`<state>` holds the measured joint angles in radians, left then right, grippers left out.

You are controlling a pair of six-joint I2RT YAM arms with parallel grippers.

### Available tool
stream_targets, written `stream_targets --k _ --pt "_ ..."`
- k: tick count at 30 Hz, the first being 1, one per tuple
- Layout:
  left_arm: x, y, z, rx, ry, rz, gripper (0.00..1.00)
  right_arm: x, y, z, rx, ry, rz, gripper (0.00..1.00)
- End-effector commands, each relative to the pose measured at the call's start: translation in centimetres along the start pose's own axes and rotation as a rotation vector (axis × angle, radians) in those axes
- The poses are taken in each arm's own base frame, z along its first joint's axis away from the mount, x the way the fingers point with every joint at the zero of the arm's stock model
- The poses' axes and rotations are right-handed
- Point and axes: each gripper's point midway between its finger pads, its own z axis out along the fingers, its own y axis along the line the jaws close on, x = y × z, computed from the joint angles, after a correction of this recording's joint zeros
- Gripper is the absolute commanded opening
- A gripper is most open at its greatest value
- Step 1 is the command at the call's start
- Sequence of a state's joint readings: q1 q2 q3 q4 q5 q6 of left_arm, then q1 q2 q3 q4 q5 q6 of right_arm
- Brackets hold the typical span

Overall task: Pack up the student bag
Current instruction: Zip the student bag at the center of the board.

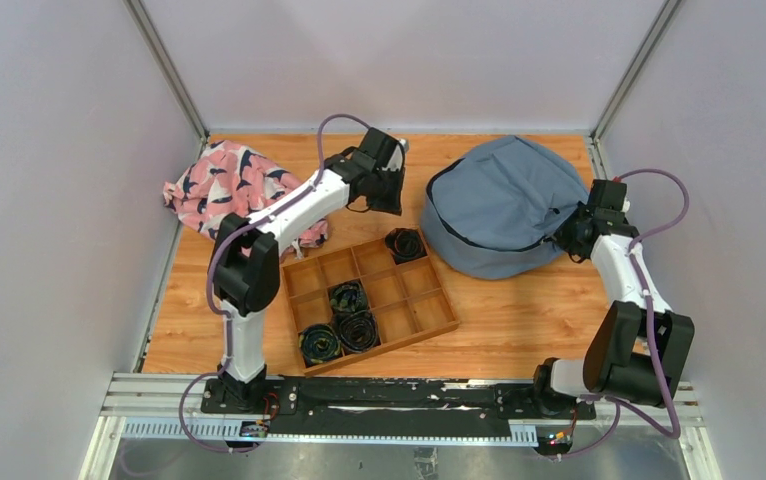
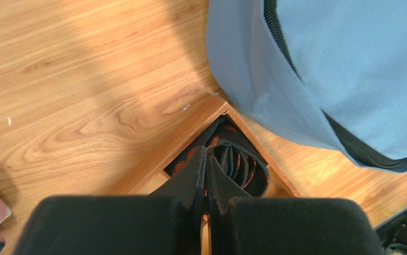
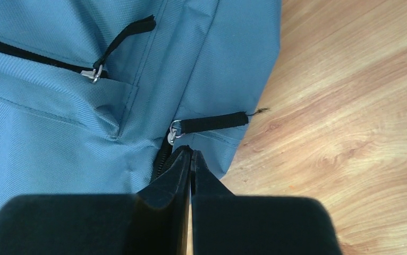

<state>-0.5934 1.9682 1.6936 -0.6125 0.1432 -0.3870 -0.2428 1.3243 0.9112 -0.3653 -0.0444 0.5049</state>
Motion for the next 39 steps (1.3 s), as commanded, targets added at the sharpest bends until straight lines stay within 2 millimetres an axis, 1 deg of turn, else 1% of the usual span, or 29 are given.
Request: stream_targets --k 1,2,3,4,6,7,8,10,11,13,16,20,23,25,27,30,32,38,39 --pt "-3.5 -3.4 -5.1 -0.034 -0.15 0.106 0.24 -1.4 1.1 -0.6 -0.059 -0.028 0.005 0.0" --pt "-3.4 -3.9 -5.6 -0.091 -0.169 0.14 0.4 -1.4 1.0 -0.6 -0.057 -0.027 0.005 0.0" --pt "-3.0 -4.3 -5.8 -0.14 -0.182 0.17 0.5 -1.3 1.0 -0.7 -0.058 -0.024 0.004 0.0" --pt "-2.4 -5.0 -5.9 -0.169 -0.187 0.19 0.58 -1.3 1.1 -0.8 -0.062 -0.022 0.004 0.0" --pt "-1.8 -6.1 -6.2 -0.214 -0.213 0.209 0.62 -1.2 1.2 -1.1 -0.067 -0.021 0.003 0.0" --pt "-1.7 -6.9 -6.5 -0.227 -0.232 0.222 0.68 -1.2 1.3 -1.2 -0.072 -0.022 0.002 0.0" --pt "-1.8 -7.5 -6.9 -0.246 -0.263 0.234 0.76 -1.3 1.4 -1.3 -0.077 -0.026 0.001 0.0" --pt "-1.9 -9.0 -7.5 -0.256 -0.315 0.256 0.97 -1.7 1.6 -1.4 -0.082 -0.033 0.0 0.0" --pt "-1.8 -9.7 -7.3 -0.245 -0.323 0.252 0.99 -1.9 1.8 -1.5 -0.085 -0.034 0.002 0.0" --pt "-1.2 -10.4 -5.8 -0.203 -0.292 0.214 1.0 -2.2 2.0 -1.6 -0.092 -0.034 0.005 0.0" --pt "-0.2 -10.6 -3.7 -0.176 -0.216 0.115 1.0 -2.4 2.3 -1.9 -0.102 -0.04 0.007 0.0" --pt "-0.7 -10.9 -2.4 -0.139 -0.243 -0.055 1.0 -2.1 2.2 -2.1 -0.104 -0.041 0.001 0.0" --pt "-0.8 -11.8 -1.0 -0.031 -0.25 -0.223 1.0 -1.7 2.2 -2.0 -0.112 -0.029 0.0 0.0" --pt "-0.6 -12.0 0.0 0.008 -0.241 -0.317 1.0 -1.5 2.1 -2.0 -0.116 -0.025 0.001 0.0" --pt "-0.6 -12.3 0.6 0.036 -0.225 -0.381 1.0 -1.3 2.2 -2.1 -0.119 -0.022 -0.001 0.0" --pt "-1.0 -12.5 0.8 0.061 -0.228 -0.44 1.0 -1.2 2.1 -2.3 -0.123 -0.021 -0.007 0.0" --pt "-1.1 -13.0 1.3 0.101 -0.219 -0.469 1.0 -1.1 2.3 -2.6 -0.133 -0.021 -0.017 0.0" --pt "0.5 -12.7 3.3 0.112 -0.182 -0.53 1.0 -0.9 2.4 -3.0 -0.147 -0.019 -0.014 0.0" --pt "0.6 -12.9 3.5 0.134 -0.181 -0.536 0.98 -0.8 2.7 -3.1 -0.161 -0.011 -0.012 0.0"
